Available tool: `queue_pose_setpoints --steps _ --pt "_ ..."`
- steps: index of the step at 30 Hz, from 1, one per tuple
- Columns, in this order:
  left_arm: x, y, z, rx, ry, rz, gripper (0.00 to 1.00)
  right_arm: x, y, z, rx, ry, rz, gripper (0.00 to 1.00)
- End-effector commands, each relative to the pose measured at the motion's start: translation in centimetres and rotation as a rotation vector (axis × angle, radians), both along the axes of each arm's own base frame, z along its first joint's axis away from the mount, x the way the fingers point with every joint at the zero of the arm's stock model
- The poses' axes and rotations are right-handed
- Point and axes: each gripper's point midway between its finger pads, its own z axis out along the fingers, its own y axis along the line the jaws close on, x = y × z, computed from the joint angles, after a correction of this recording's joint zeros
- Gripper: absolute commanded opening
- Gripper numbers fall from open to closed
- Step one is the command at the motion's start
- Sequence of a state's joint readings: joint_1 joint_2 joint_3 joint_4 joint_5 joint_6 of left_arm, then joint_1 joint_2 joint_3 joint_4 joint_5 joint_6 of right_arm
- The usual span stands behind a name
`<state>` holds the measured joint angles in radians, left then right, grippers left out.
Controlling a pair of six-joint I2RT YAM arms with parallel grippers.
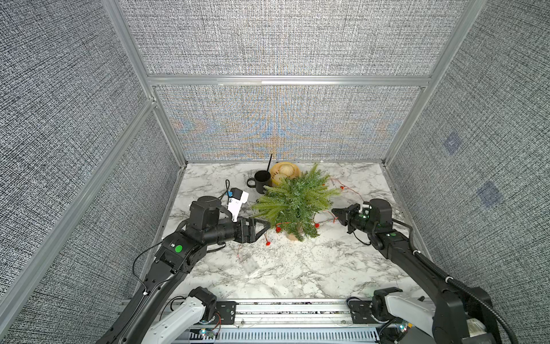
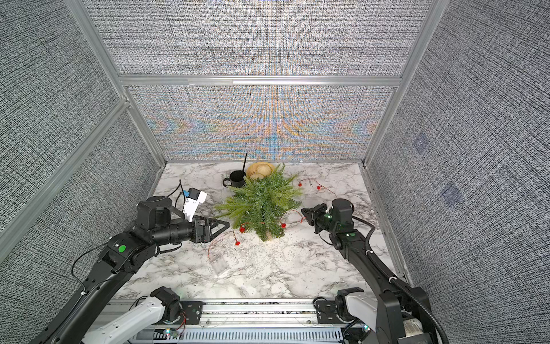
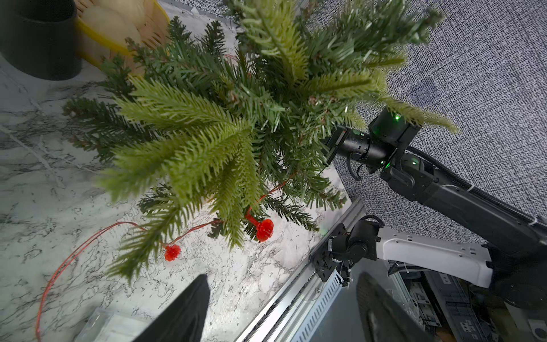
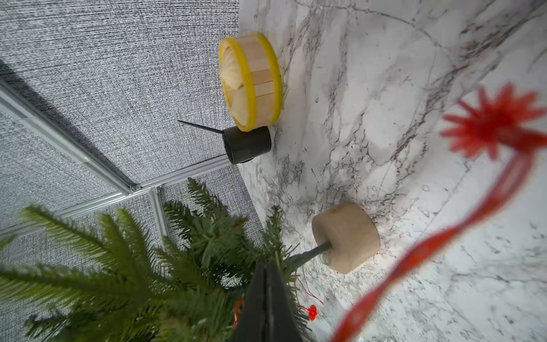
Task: Remove string lights from the small christmas tree
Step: Remove the light string from the Christmas tree.
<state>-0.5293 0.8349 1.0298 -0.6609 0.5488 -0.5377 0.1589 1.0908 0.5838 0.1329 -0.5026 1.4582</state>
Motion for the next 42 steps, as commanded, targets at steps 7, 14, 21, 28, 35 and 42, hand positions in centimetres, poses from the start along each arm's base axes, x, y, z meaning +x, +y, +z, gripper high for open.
queue_pose_setpoints --steps 7,14,21,28,35,42 --pt "0.3 0.0 0.5 0.006 -0.050 -0.002 0.79 -1.4 -0.5 2.2 -0.035 -0.027 0.013 0.00" --pt "0.6 -0.2 0.4 0.008 -0.050 -0.007 0.79 -2.5 -0.9 4.5 -0.054 -0.061 0.011 0.00" --pt "0.6 -0.1 0.4 0.013 -0.058 -0.008 0.78 -3.0 -0.7 6.3 -0.044 -0.090 0.023 0.00" --pt "0.6 -0.1 0.3 0.019 -0.065 -0.009 0.78 -3.6 -0.9 8.9 -0.060 -0.136 0.023 0.00" --pt "0.7 -0.1 0.4 0.019 -0.073 -0.012 0.78 -4.0 -0.9 10.6 -0.067 -0.164 0.034 0.00" --pt "0.5 -0.1 0.3 0.019 -0.077 -0.018 0.78 -4.4 -0.9 12.7 -0.079 -0.205 0.038 0.00"
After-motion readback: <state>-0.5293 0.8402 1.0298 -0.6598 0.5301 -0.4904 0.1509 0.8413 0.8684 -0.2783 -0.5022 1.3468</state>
